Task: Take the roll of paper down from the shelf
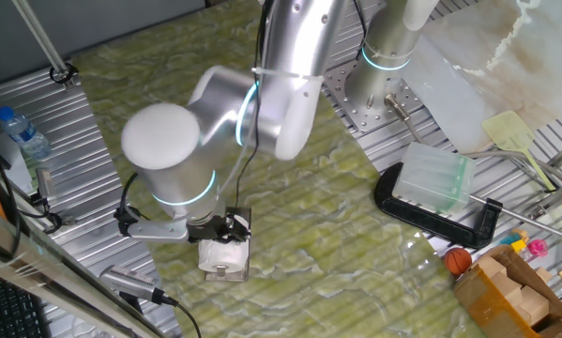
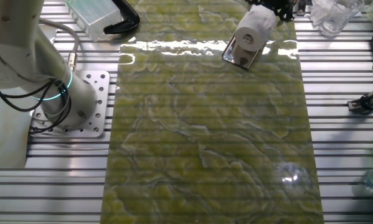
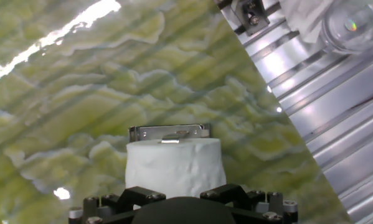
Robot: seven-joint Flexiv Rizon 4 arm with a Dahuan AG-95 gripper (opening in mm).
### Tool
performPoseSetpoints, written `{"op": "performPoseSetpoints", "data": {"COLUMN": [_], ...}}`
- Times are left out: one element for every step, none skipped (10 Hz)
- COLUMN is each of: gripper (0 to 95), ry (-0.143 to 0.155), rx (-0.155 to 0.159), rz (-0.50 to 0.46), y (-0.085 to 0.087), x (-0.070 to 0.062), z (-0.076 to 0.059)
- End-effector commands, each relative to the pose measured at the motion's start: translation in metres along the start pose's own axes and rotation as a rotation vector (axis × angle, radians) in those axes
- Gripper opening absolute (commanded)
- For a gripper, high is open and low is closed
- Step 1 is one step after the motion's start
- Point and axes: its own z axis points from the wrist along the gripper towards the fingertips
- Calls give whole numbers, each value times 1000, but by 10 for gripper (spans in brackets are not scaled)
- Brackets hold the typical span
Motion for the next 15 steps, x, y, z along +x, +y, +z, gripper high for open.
{"op": "performPoseSetpoints", "data": {"gripper": [950,950,950,950,950,950,950,950,950,950,950,950,950,950,950], "ry": [35,39,55,67,68,65,56,54,54,55,54,54,52,48,46], "rx": [22,26,37,43,45,47,51,56,58,59,59,60,61,64,65], "rz": [34,31,-5,-17,-23,-30,-33,-40,-43,-28,-18,-9,-9,-10,-10], "y": [9,10,10,9,9,9,10,10,10,10,10,10,10,9,8], "x": [-7,-8,-7,-6,-5,-4,0,3,4,5,5,5,6,7,8], "z": [5,5,6,6,7,8,12,15,15,16,17,18,19,22,25]}}
